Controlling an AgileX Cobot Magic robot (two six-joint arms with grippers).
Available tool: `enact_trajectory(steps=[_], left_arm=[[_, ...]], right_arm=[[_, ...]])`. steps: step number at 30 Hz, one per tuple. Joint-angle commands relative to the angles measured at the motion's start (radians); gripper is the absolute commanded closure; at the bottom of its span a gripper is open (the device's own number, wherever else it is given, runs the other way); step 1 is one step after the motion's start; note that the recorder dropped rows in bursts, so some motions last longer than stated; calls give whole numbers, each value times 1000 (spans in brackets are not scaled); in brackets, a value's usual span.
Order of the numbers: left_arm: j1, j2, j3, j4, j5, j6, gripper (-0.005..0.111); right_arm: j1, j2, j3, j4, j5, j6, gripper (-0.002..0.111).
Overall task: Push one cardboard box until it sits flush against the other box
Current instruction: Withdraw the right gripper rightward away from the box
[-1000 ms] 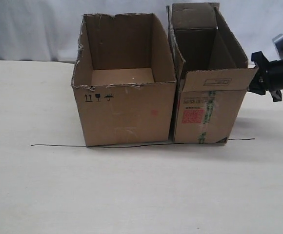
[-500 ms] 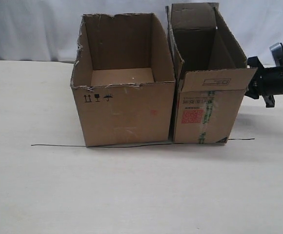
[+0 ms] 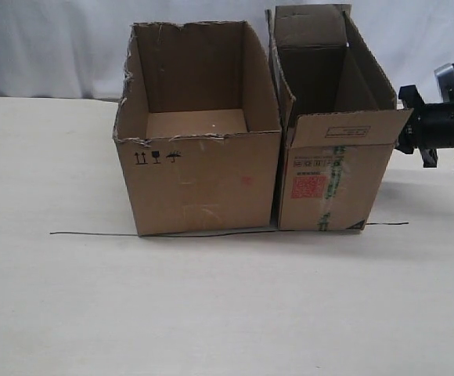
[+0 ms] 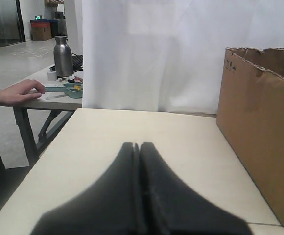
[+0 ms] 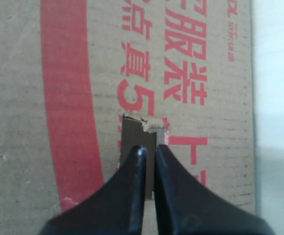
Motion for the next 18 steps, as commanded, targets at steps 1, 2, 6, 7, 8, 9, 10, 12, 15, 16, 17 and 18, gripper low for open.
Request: enact_trajectory(steps=[1,2,6,7,8,9,10,12,15,16,17,18], left_arm=[[-7,-3,2,2,-14,-2,107],[-7,-3,2,2,-14,-2,107],[-7,-3,2,2,-14,-2,107],[-7,-3,2,2,-14,-2,107],[-7,-3,2,2,-14,-2,107],[-7,-3,2,2,-14,-2,107],[-7,-3,2,2,-14,-2,107],[-7,-3,2,2,-14,-2,107],[-7,-3,2,2,-14,-2,107],[-7,-3,2,2,-14,-2,107],[-7,-3,2,2,-14,-2,107],[-7,-3,2,2,-14,-2,107]], right_arm=[[4,-3,-9,9,16,-28,103],[4,-3,-9,9,16,-33,103],[4,-2,-9,15,9,-46,103],[4,-2,-9,20,9,-48,103],[4,-2,-9,25,11,-52,103],[4,-2,-9,30,11,-54,103],[4,-2,-9,32,11,-56,103],[4,-2,-9,32,11,-67,103],[-10,-8,-9,29,11,-81,103],[-23,-19,-9,22,11,-81,103],[-59,-55,-9,-16,11,-64,103],[-111,-119,-9,-78,15,-36,103]])
